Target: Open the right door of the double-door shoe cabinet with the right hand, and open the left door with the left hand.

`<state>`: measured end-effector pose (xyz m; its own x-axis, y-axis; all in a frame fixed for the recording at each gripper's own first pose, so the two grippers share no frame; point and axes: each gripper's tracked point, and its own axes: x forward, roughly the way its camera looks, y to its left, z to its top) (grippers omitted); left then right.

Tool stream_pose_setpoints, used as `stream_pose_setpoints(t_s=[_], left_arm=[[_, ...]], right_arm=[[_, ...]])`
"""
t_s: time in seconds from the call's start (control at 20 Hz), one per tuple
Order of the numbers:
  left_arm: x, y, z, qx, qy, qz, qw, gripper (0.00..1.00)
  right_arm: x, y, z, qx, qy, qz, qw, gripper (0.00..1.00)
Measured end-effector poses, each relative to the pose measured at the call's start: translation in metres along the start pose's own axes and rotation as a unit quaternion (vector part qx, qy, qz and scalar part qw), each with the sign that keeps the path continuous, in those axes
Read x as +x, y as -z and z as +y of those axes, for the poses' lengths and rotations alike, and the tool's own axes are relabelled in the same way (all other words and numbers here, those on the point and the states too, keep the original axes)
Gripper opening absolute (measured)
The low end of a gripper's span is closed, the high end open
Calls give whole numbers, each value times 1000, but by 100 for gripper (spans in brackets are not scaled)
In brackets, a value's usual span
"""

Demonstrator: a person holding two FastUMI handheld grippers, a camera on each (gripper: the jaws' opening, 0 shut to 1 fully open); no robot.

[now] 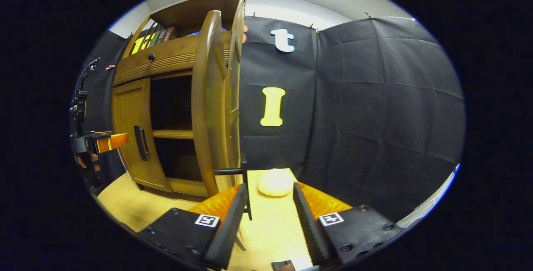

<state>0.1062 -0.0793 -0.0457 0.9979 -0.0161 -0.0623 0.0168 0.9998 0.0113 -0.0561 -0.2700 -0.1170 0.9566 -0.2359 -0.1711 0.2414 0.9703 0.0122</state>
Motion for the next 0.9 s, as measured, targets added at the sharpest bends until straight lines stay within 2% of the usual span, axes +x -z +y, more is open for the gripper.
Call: stream_pose_setpoints(t_s=[0.05,0.1,0.15,0.25,0.3,0.35,0.45,0.9], left_arm=[[6,0,2,0,-2,1,1000,97],[13,1,4,0,-4,1,1000,97],[21,2,8,-1,-7,1,1000,96],[35,5,16,-3,-15,1,1000,96],[45,8,20,-4,-18,4,1000,96],[53,11,24,-5,-20,7,1000,95],[70,17,30,-10,-24,10,1000,92],[126,43,33,10,-27,33,999,56]], right_arm=[[-2,-2,-5,0,6,-3,1000,80],[-3,-3,-7,-2,12,-5,1000,84],[-7,-5,-11,-4,18,-9,1000,99],[-13,-10,-15,-1,22,-17,1000,100],[-16,-13,-14,6,20,-20,1000,96],[-19,-14,-13,12,18,-20,1000,100],[-22,-12,-12,10,17,-19,1000,98],[-33,-13,-16,5,32,-21,999,96]])
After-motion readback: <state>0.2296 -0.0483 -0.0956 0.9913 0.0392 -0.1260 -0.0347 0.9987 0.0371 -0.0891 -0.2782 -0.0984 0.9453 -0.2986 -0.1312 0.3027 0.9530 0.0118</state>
